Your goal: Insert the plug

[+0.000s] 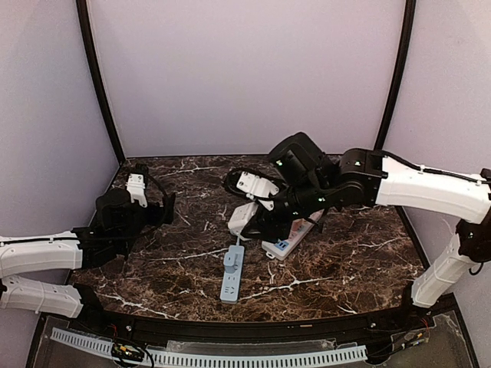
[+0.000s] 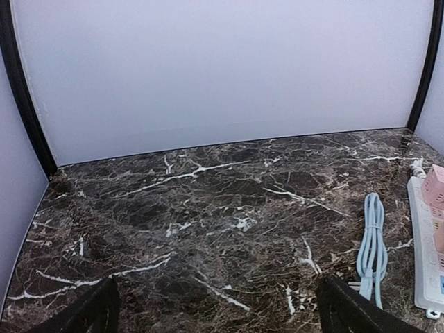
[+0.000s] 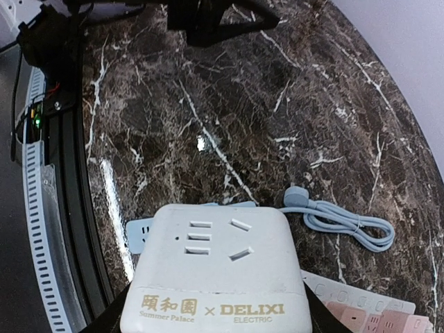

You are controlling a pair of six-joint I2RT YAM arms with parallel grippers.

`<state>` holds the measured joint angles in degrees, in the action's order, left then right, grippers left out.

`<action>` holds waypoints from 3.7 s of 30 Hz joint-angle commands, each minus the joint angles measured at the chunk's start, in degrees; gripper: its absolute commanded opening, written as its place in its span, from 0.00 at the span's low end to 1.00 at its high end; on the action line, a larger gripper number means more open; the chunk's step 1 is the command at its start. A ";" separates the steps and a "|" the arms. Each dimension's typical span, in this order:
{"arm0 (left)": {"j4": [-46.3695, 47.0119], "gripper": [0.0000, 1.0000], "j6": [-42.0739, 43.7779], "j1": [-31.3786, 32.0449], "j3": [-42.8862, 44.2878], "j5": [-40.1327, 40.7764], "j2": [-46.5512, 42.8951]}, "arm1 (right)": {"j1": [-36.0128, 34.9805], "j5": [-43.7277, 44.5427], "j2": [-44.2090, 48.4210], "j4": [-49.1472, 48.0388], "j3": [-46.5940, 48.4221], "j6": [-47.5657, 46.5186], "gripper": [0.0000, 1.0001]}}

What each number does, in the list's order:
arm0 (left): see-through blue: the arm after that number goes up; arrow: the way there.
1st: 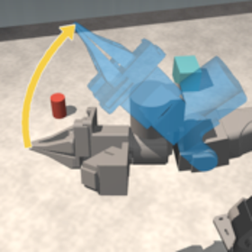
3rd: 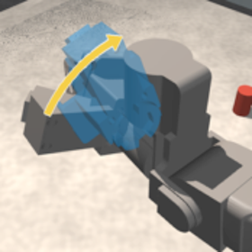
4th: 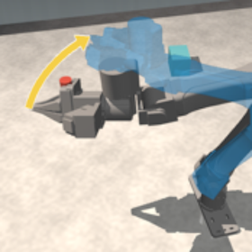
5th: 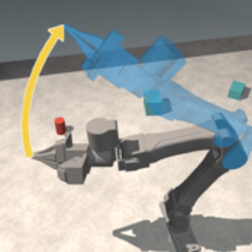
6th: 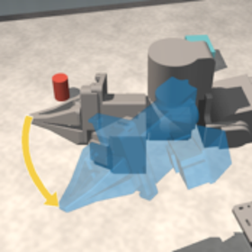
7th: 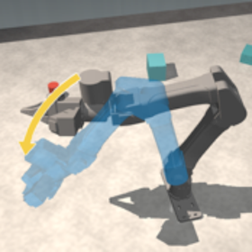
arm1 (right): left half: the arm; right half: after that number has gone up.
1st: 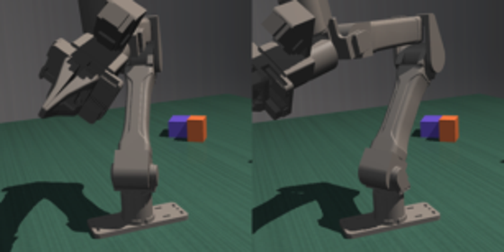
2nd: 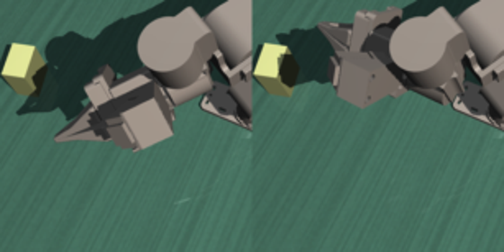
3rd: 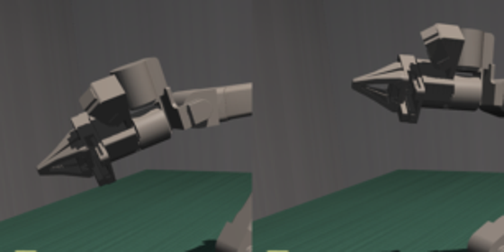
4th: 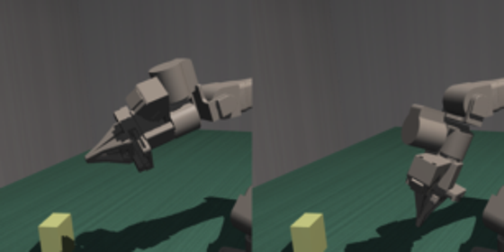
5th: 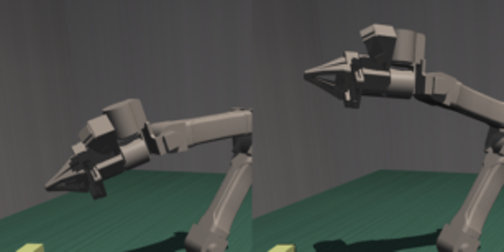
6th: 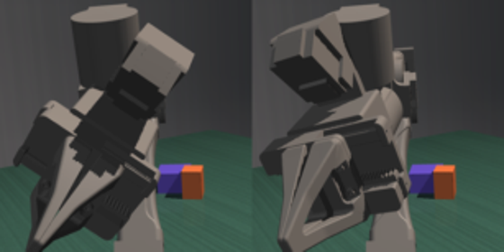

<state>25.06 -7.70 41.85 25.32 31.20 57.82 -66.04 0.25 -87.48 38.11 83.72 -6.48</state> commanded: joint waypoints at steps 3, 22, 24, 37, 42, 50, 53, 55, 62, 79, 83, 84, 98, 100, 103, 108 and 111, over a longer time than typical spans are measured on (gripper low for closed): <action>-4.89 0.99 -4.32 -5.69 -0.62 -1.70 0.37 | -0.72 0.63 -5.35 7.71 5.70 -2.13 0.00; -8.52 0.99 -10.86 -15.44 -1.10 -8.51 0.46 | -5.72 2.30 -21.99 20.27 18.59 -0.55 0.00; -8.41 0.99 -10.96 -15.67 -1.15 -9.01 0.37 | -6.12 2.13 -23.50 21.21 19.69 -0.46 0.00; -8.58 0.99 -10.93 -16.07 -1.51 -9.06 -0.41 | -10.62 2.03 -31.68 27.37 25.94 1.52 0.00; -9.88 0.99 -11.73 -16.60 -1.72 -7.17 -1.44 | -11.29 1.75 -32.36 27.57 25.86 2.00 0.00; -9.88 0.99 -12.26 -17.47 -3.17 -7.76 -4.45 | -11.70 1.68 -34.71 28.07 27.22 1.57 0.00; -9.50 0.99 -12.12 -17.50 -3.44 -8.40 -5.05 | -11.71 1.75 -35.48 28.24 28.02 1.43 0.00; -9.35 0.99 -12.08 -17.50 -3.69 -8.62 -5.41 | -11.68 1.78 -35.94 28.55 28.39 1.32 0.00; -8.95 0.99 -11.83 -17.50 -4.00 -9.56 -6.14 | -11.65 2.72 -36.75 28.74 28.43 1.47 0.00; -8.40 0.99 -11.59 -17.50 -4.21 -10.21 -6.14 | -10.86 3.73 -37.76 28.96 28.14 1.16 0.00; -8.36 0.99 -11.54 -17.50 -4.18 -10.27 -6.06 | -10.64 3.49 -38.06 29.11 27.66 1.03 0.00; -8.29 0.99 -11.54 -17.50 -4.25 -10.28 -6.06 | -10.57 3.40 -38.12 29.04 27.53 1.08 0.00; -8.10 0.99 -11.46 -17.50 -4.27 -10.45 -6.03 | -9.59 4.59 -39.16 29.22 26.61 1.82 0.00; -8.10 0.99 -11.46 -17.50 -4.23 -10.40 -6.03 | -9.55 4.61 -39.25 29.25 26.29 1.87 0.00; -8.03 0.99 -11.46 -17.50 -4.31 -10.44 -6.01 | -9.49 4.00 -39.13 29.26 25.39 1.91 0.00; -7.92 0.99 -11.46 -17.50 -4.31 -10.54 -5.96 | -9.47 3.71 -39.64 29.19 25.16 2.00 0.00; -8.00 0.99 -11.46 -17.50 -4.34 -10.57 -6.12 | -9.43 3.73 -40.18 29.27 25.44 1.92 0.00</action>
<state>16.58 -19.53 24.84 22.00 21.39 52.53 -76.27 3.22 -125.08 65.87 110.39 -5.30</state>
